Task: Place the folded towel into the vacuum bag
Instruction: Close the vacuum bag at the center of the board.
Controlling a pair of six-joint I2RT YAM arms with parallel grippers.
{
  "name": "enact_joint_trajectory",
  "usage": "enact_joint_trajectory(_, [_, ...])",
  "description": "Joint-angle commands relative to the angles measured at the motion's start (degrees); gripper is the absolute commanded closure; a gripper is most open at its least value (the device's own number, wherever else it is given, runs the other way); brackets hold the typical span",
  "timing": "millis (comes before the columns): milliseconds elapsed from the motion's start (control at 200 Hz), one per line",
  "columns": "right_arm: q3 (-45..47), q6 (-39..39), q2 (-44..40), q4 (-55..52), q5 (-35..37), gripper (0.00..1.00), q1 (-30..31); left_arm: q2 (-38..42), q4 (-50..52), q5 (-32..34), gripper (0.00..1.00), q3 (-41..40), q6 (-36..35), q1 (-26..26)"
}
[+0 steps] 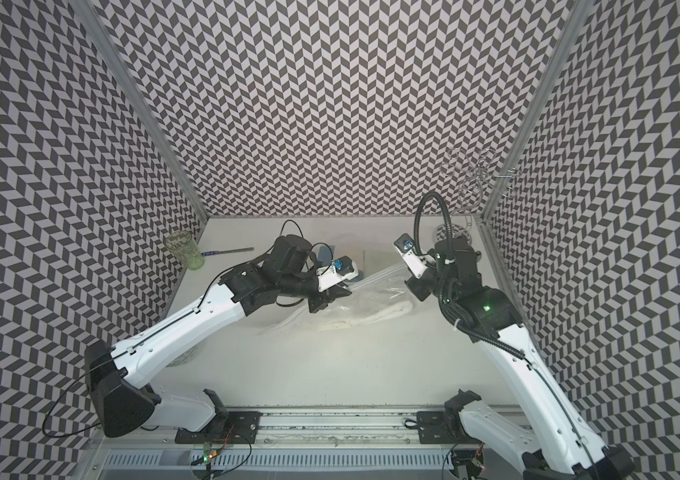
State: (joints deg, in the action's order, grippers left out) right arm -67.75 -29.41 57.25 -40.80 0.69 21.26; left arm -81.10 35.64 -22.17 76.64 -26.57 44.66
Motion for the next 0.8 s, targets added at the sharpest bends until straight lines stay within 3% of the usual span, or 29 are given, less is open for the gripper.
enact_joint_trajectory(0, [0.13,-3.17,-1.25,7.37,24.11,1.00,-5.91,2.65,12.01,2.49,0.96,-3.49,0.60,-0.98])
enact_joint_trajectory(245, [2.88,-2.85,-0.72,13.20,25.85,1.00,-11.86,5.05,7.26,2.27,0.96,-8.05,2.10,0.22])
enact_joint_trajectory(371, [0.48,0.00,1.73,15.25,22.25,1.00,-14.66,5.58,6.01,1.71,0.95,-8.83,3.82,0.93])
enact_joint_trajectory(526, [-2.33,1.46,4.51,18.20,18.71,1.00,-17.12,4.59,6.61,0.83,0.96,-9.23,6.23,1.22])
enact_joint_trajectory(791, [-7.40,0.40,9.72,21.56,19.00,1.00,-18.71,2.98,11.50,1.46,0.97,-7.71,10.20,2.17])
